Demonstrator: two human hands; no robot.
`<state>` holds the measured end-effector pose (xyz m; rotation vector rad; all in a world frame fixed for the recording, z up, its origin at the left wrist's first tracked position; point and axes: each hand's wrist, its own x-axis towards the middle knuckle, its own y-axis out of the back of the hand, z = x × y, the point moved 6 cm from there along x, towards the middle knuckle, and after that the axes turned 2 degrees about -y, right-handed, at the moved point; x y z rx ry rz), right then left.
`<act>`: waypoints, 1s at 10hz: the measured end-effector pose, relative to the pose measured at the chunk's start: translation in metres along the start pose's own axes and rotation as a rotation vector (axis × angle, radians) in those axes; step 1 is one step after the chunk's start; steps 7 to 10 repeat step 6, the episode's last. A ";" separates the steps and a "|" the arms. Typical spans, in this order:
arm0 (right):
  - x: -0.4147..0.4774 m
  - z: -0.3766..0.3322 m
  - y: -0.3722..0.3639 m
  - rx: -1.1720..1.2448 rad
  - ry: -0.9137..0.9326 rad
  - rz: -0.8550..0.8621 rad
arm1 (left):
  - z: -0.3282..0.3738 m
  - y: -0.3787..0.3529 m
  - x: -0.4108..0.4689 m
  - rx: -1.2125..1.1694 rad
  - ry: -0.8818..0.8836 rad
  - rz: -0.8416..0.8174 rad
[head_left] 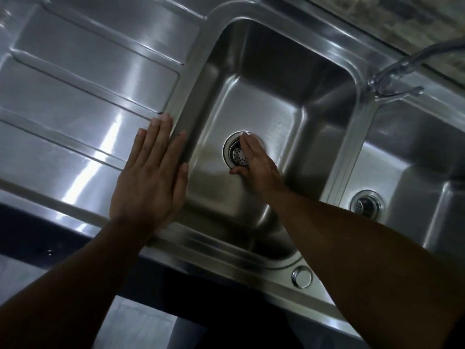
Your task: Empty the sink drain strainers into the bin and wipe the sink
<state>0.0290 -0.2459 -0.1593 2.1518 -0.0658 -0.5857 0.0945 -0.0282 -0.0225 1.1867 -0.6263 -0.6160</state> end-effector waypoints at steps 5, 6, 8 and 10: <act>-0.012 -0.019 0.001 -0.044 0.014 -0.071 | 0.002 0.001 0.001 -0.047 0.014 -0.005; -0.040 -0.024 0.013 -0.079 0.062 0.003 | 0.002 -0.001 0.000 -0.035 0.031 -0.068; -0.040 -0.024 0.013 -0.079 0.062 0.003 | 0.002 -0.001 0.000 -0.035 0.031 -0.068; -0.040 -0.024 0.013 -0.079 0.062 0.003 | 0.002 -0.001 0.000 -0.035 0.031 -0.068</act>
